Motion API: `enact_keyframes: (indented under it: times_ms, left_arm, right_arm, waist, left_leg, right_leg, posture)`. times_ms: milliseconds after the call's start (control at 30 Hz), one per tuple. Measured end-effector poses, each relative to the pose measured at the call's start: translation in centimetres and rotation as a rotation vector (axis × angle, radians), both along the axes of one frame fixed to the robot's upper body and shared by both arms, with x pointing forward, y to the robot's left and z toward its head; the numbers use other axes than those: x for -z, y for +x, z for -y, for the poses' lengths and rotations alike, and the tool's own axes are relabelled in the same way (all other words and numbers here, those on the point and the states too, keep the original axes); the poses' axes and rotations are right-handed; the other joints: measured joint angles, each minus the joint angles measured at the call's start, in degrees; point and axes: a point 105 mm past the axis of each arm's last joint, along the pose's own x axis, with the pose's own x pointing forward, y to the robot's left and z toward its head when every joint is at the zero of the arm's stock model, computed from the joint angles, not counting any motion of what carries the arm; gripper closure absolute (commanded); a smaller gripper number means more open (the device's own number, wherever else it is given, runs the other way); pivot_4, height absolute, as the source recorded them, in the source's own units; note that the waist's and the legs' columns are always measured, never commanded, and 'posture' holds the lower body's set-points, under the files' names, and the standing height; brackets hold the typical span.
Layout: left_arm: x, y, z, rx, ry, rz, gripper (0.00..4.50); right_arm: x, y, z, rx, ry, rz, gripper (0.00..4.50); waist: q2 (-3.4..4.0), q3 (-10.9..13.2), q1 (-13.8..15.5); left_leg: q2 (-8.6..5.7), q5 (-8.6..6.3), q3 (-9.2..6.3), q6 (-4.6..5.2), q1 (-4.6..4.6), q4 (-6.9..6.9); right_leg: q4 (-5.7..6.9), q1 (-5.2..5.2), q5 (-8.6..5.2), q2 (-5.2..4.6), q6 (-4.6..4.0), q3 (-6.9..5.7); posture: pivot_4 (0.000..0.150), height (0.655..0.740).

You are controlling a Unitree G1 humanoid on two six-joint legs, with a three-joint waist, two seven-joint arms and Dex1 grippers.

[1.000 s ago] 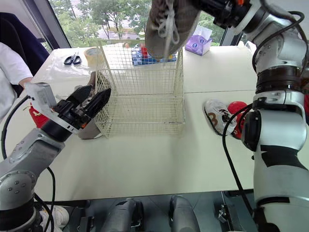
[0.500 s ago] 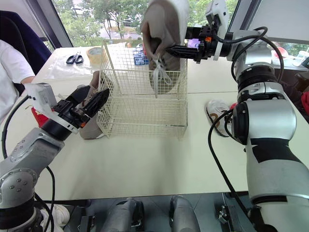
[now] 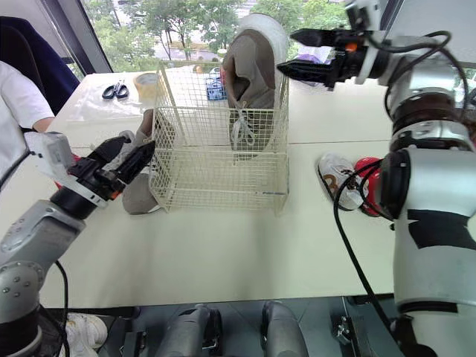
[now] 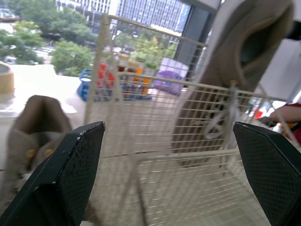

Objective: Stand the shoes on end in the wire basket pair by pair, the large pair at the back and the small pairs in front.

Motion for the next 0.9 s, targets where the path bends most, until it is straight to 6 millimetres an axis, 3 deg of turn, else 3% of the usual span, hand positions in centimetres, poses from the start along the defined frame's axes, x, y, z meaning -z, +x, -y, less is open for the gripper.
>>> enact_keyframes:
  times_ms: [100, 167, 233, 333, 433, 533, 633, 767, 900]
  left_arm:
    - [-1.2, -0.1, -0.3, 0.031, 0.015, 0.01, 0.0]
    - [-3.2, 0.7, -1.0, -0.003, 0.056, 0.033, 0.0]
    - [-5.2, 1.9, -3.0, -0.108, 0.091, 0.039, 0.0]
    - [-6.5, 3.3, -5.2, -0.193, 0.108, -0.005, 0.0]
    - [-6.2, 5.2, -6.8, -0.222, 0.183, -0.121, 0.0]
    - [-5.8, 7.4, -7.3, -0.226, 0.249, -0.199, 0.0]
    - [-5.2, 9.9, -6.8, -0.177, 0.312, -0.284, 0.0]
    - [-3.8, 12.6, -7.1, -0.168, 0.406, -0.413, 0.0]
    - [-2.5, 14.4, -6.1, -0.088, 0.45, -0.503, 0.0]
  right_arm:
    - [-1.3, -0.5, 1.6, 0.047, 0.035, 0.055, 0.03]
    - [-2.2, -0.9, 3.2, 0.099, 0.077, 0.1, 0.03]
    - [-2.8, -1.5, 4.7, 0.136, 0.12, 0.125, 0.03]
    - [-3.0, -3.3, 5.9, 0.12, 0.168, 0.125, 0.03]
    - [-2.3, -6.1, 4.8, 0.047, 0.165, 0.092, 0.03]
    - [-1.1, -9.2, 1.6, -0.082, 0.127, 0.033, 0.03]
    - [2.1, -12.4, -2.3, -0.206, -0.017, -0.055, 0.03]
    - [6.5, -14.0, -4.9, -0.25, -0.165, -0.161, 0.03]
    - [8.1, -14.2, -5.4, -0.211, -0.2, -0.177, 0.03]
  waist:
    - [0.0, 0.0, -0.03]
    - [0.0, 0.0, 0.26]
    - [0.0, 0.0, 0.2]
    - [0.01, 0.0, 0.1]
    - [0.1, 0.01, -0.02]
    - [0.1, 0.01, 0.2]
    - [0.0, -0.05, 0.35]
    - [-0.04, -0.05, 0.89]
    - [-0.08, -0.03, 1.42]
  left_leg:
    - [0.02, 0.0, -0.03, -0.01, 0.0, -0.01]
    - [0.01, 0.01, -0.11, -0.02, -0.01, -0.01]
    - [-0.01, 0.01, -0.08, -0.02, 0.03, -0.01]
    - [0.0, 0.01, -0.05, -0.02, 0.03, -0.03]
    - [0.02, 0.03, 0.02, -0.06, 0.04, -0.07]
    - [-0.01, 0.1, -0.02, -0.17, 0.02, -0.05]
    - [-0.04, 0.11, -0.04, -0.2, 0.04, 0.0]
    - [-0.07, 0.0, 0.04, -0.01, -0.01, 0.05]
    - [-0.07, -0.01, 0.22, 0.02, -0.1, 0.07]
  right_leg:
    - [0.02, -0.02, 0.0, 0.01, 0.0, -0.01]
    - [0.04, 0.01, 0.0, 0.01, -0.01, -0.07]
    - [0.04, 0.06, 0.0, 0.0, 0.0, -0.06]
    - [0.04, 0.04, 0.0, -0.01, 0.03, -0.07]
    - [0.17, -0.07, 0.0, -0.01, 0.04, -0.07]
    - [0.37, -0.15, 0.0, 0.04, 0.04, -0.1]
    - [0.41, -0.13, 0.0, 0.09, 0.03, -0.12]
    - [0.35, -0.19, -0.01, 0.09, 0.03, -0.06]
    - [0.31, -0.31, -0.01, 0.11, 0.03, -0.02]
  posture:
    - [0.15, 0.74]
    - [0.15, 0.74]
    - [0.15, 0.74]
    - [0.15, 0.74]
    - [0.15, 0.74]
    - [0.15, 0.74]
    - [0.15, 0.74]
    - [0.15, 0.74]
    - [0.15, 0.74]
